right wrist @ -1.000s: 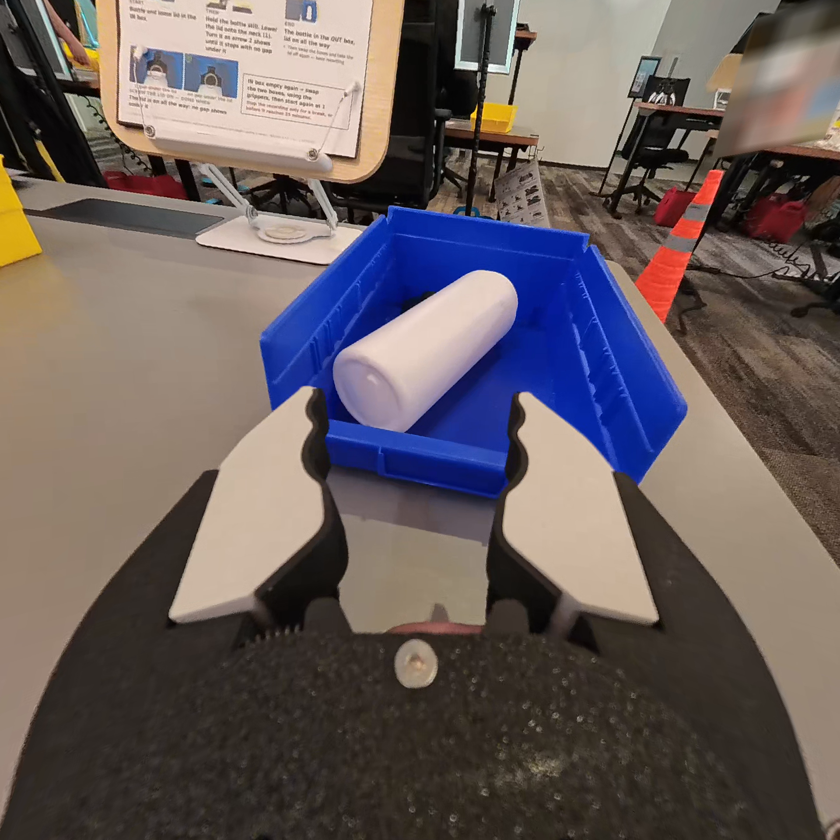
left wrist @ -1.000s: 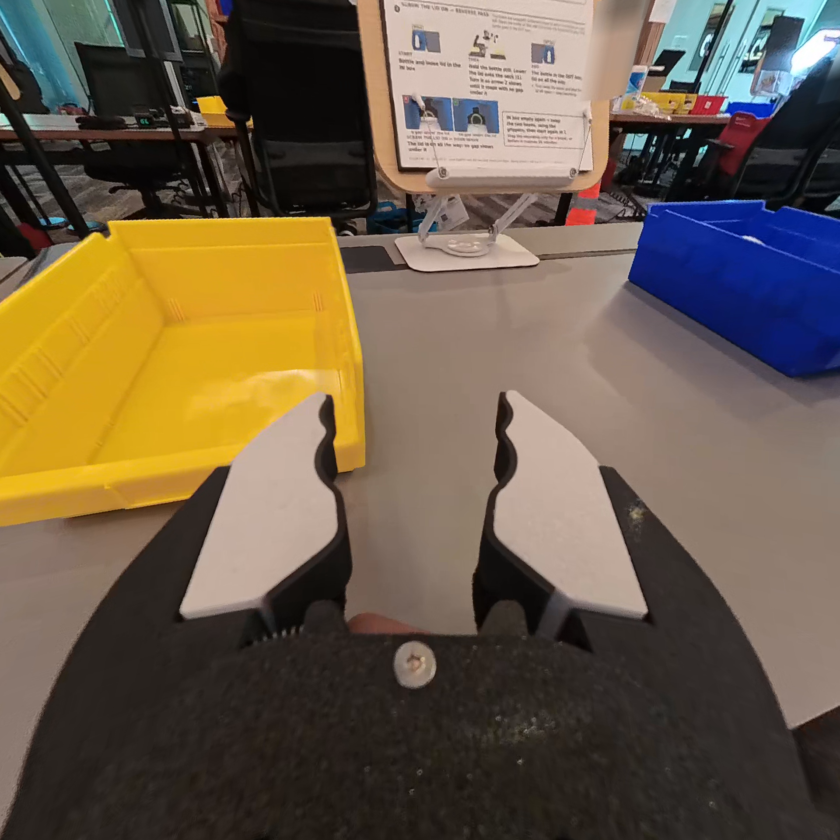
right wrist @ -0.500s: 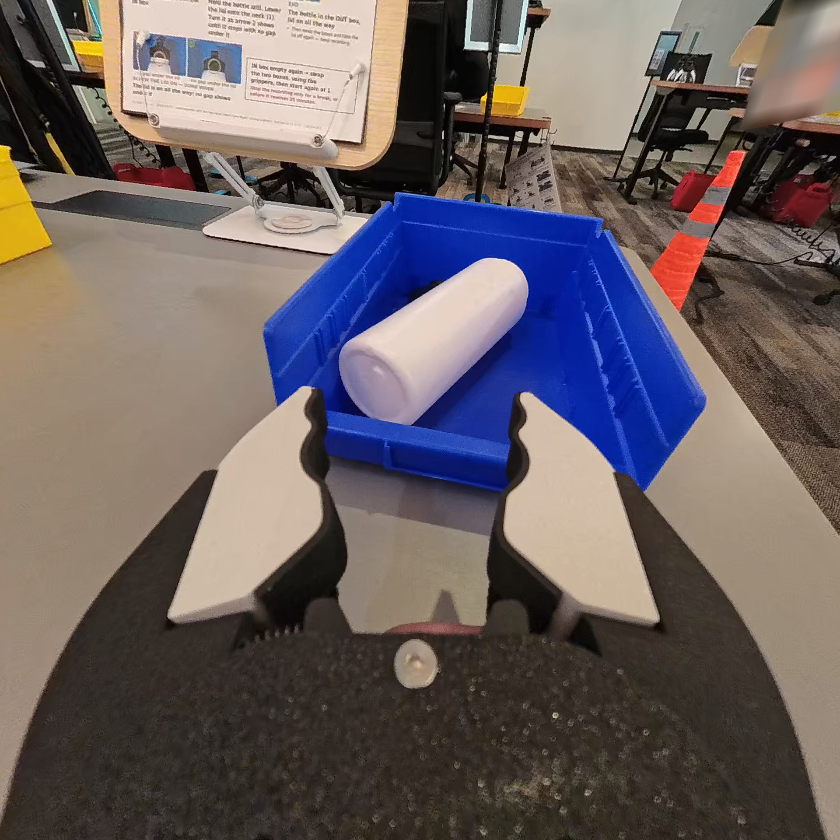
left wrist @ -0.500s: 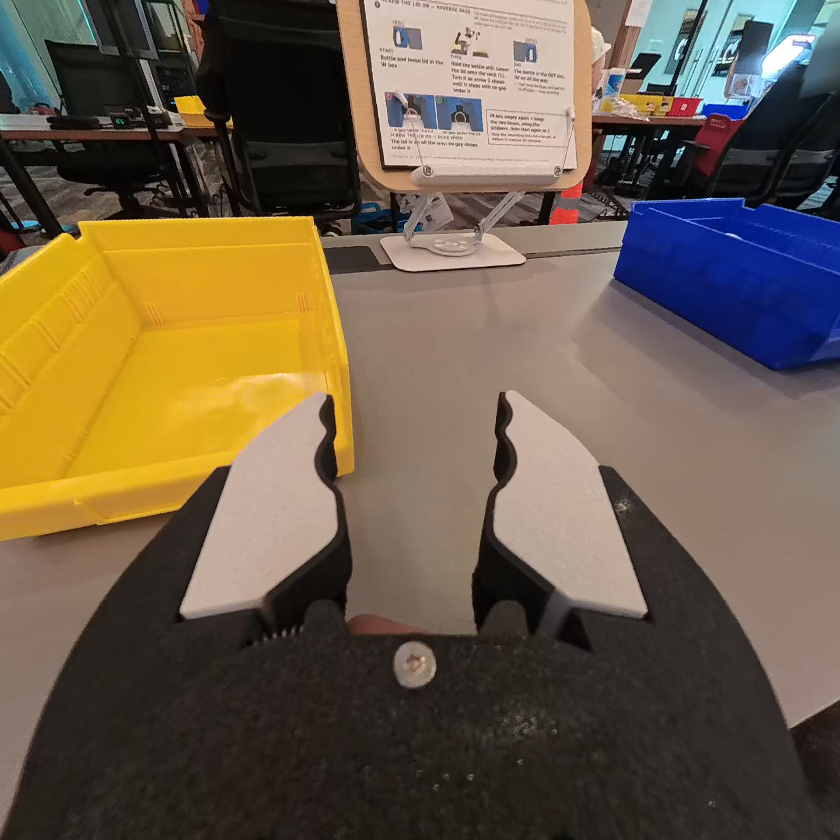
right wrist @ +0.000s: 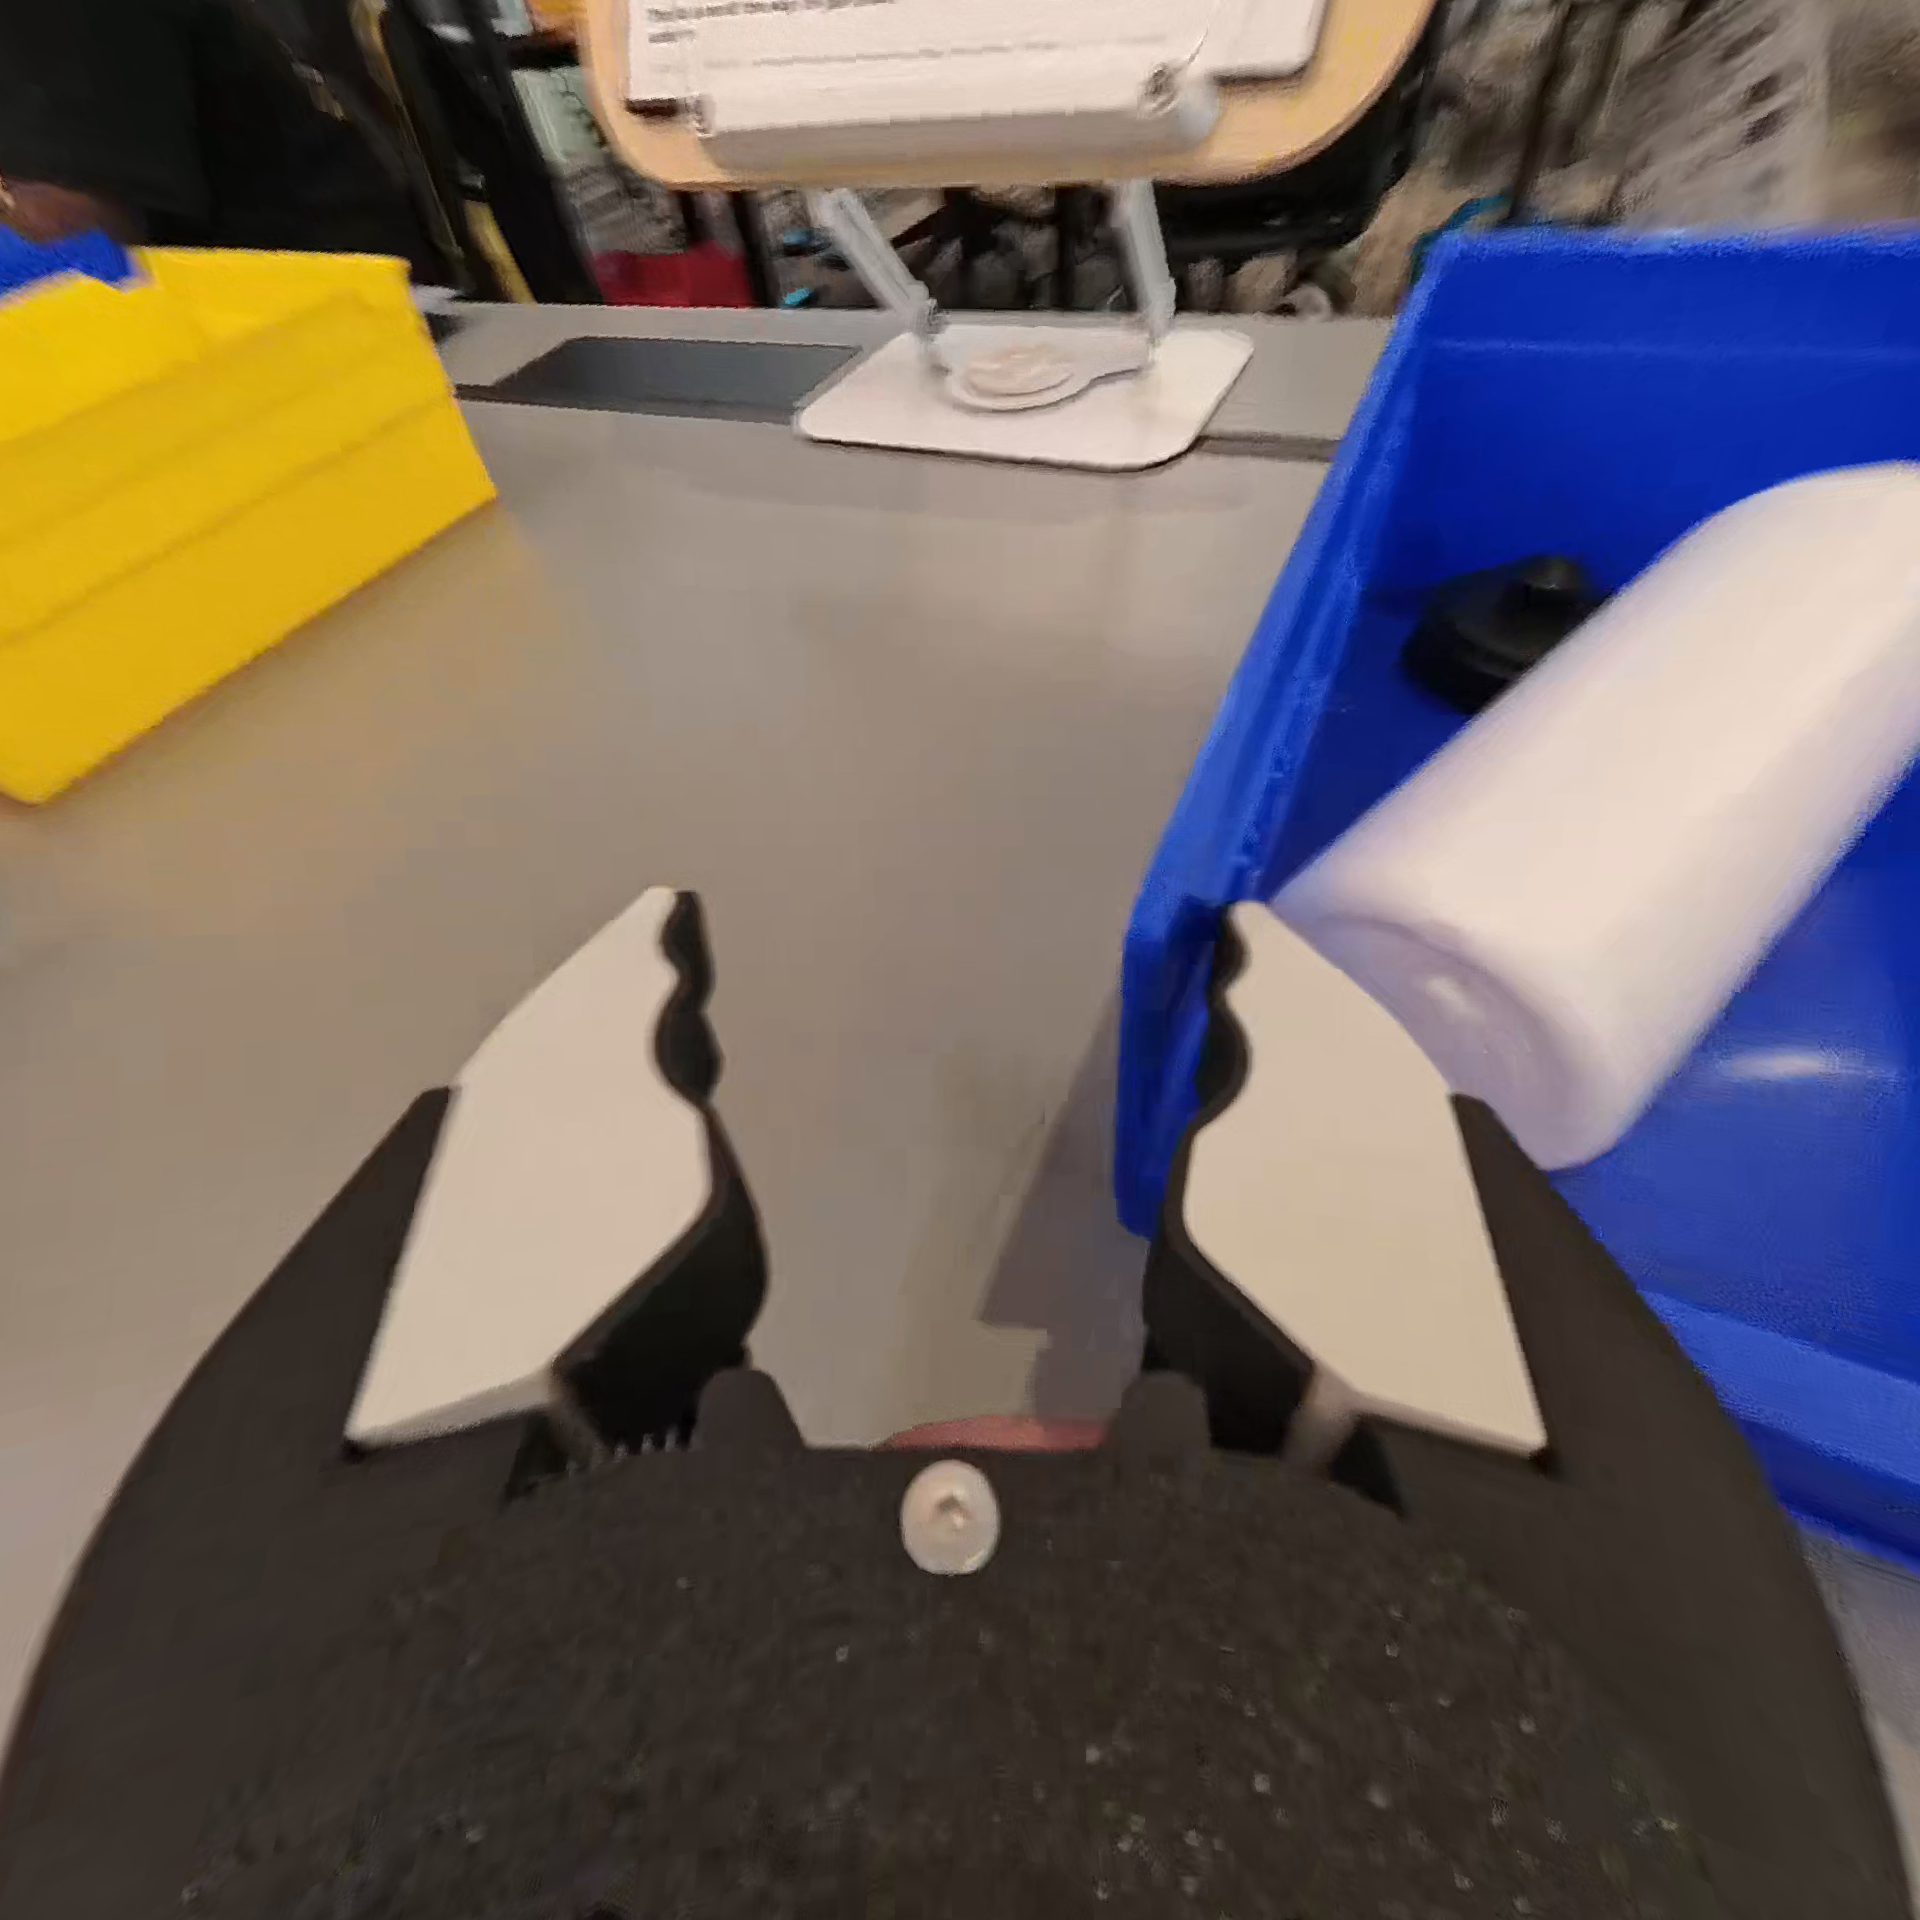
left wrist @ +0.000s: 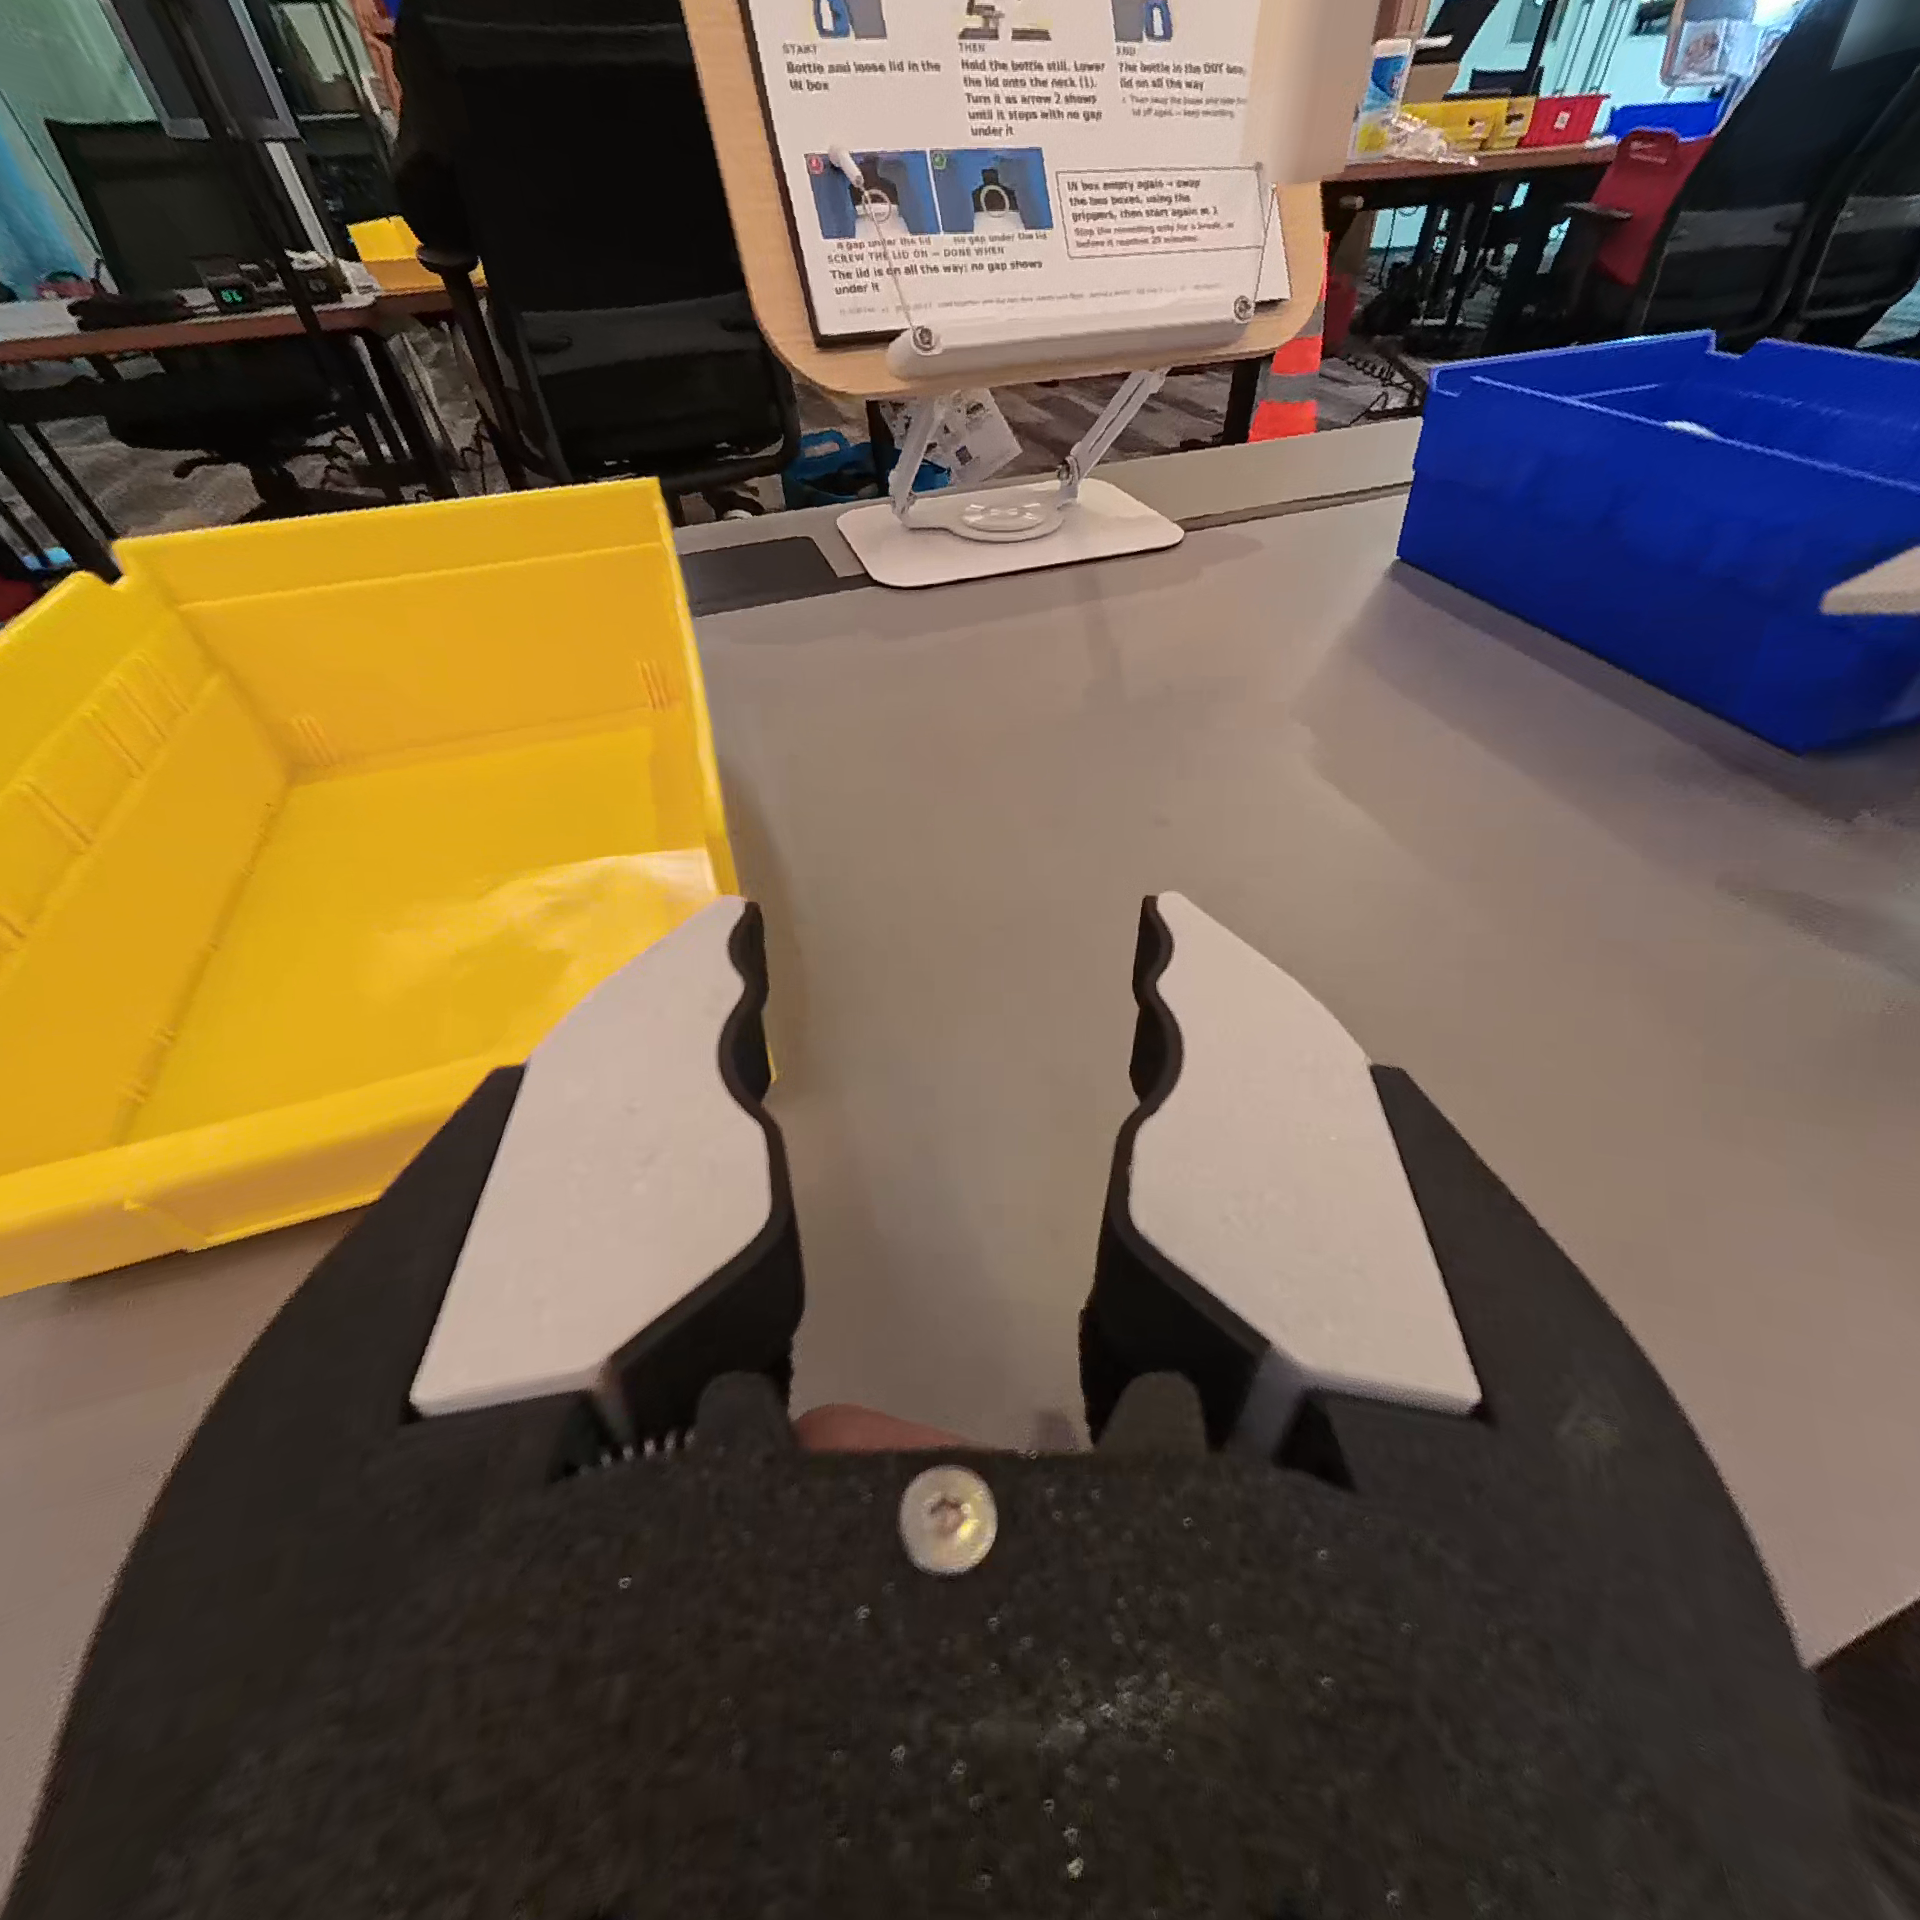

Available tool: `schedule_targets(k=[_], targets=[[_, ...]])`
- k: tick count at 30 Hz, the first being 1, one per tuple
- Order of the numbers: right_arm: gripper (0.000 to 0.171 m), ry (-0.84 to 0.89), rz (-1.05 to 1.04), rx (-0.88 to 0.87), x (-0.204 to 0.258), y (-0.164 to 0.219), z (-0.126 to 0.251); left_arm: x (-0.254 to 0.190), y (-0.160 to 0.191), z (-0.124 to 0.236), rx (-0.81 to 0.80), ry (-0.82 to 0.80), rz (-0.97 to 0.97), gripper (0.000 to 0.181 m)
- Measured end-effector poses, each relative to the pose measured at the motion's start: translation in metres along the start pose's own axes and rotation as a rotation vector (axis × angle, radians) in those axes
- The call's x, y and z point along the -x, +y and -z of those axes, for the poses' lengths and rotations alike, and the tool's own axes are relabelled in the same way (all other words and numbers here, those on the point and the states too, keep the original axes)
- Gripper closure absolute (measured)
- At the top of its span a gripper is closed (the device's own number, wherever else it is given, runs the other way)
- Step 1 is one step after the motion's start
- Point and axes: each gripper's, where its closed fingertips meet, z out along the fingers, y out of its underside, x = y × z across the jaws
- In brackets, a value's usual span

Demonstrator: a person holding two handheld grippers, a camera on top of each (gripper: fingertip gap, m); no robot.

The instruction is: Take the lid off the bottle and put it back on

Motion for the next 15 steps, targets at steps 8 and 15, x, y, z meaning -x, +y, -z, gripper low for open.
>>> schedule_targets(k=[8,15], targets=[[0.094,-0.258,0.028,-0.167,0.053,-0.022,0.042,-0.132,0.008,-0.066,0.100,0.298,-0.037,0.112],[0.100,0.367,0.006,-0.305,-0.068,-0.031,0.114,-0.276,-0.012,-0.165,0.191,0.451,-0.008,0.110]])
